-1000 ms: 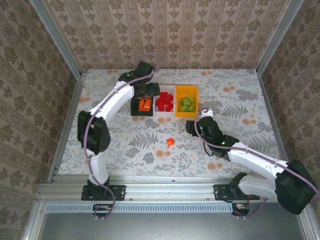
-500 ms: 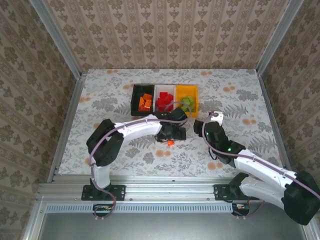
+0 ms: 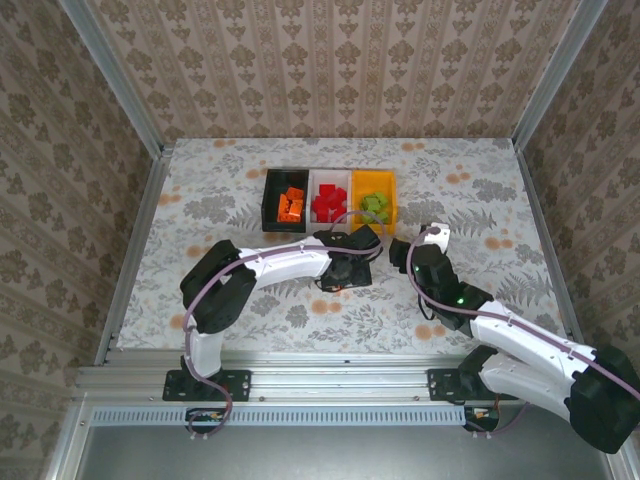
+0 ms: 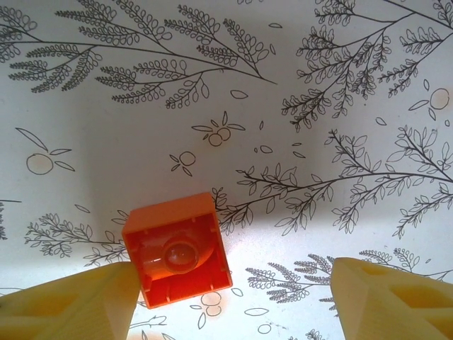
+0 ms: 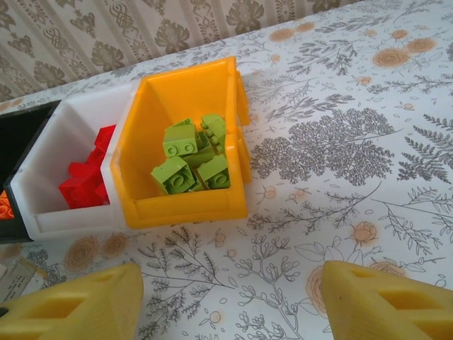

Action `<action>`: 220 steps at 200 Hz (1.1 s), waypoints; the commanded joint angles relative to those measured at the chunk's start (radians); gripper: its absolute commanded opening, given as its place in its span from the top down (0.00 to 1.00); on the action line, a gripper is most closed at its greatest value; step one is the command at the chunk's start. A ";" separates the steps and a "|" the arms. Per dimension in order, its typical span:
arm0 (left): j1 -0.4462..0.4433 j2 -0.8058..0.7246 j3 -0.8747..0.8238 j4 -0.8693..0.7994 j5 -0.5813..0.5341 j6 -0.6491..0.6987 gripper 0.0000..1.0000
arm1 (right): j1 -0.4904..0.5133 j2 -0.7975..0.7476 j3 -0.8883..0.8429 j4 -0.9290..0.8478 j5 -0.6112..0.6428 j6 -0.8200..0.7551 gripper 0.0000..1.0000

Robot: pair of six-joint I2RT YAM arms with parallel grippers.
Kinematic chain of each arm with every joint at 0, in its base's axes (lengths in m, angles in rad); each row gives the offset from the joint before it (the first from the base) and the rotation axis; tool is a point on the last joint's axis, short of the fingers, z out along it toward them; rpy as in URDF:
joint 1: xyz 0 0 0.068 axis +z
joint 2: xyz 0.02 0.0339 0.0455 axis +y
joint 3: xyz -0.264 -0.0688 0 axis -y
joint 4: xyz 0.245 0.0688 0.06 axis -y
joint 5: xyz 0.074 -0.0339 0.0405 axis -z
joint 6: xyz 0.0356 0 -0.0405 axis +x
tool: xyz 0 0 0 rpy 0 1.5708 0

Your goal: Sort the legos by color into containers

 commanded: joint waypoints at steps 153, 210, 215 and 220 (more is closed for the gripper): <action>0.001 -0.021 -0.026 -0.047 -0.039 0.039 0.28 | -0.006 0.037 -0.005 0.041 -0.026 0.005 0.32; 0.035 0.017 -0.031 -0.048 -0.070 0.070 0.38 | -0.006 0.039 -0.002 0.039 -0.038 0.004 0.32; 0.039 0.020 -0.030 -0.043 -0.070 0.075 0.40 | -0.006 0.039 -0.002 0.040 -0.039 0.004 0.32; 0.042 0.024 -0.027 -0.037 -0.069 0.081 0.42 | -0.006 0.039 -0.002 0.041 -0.040 0.004 0.32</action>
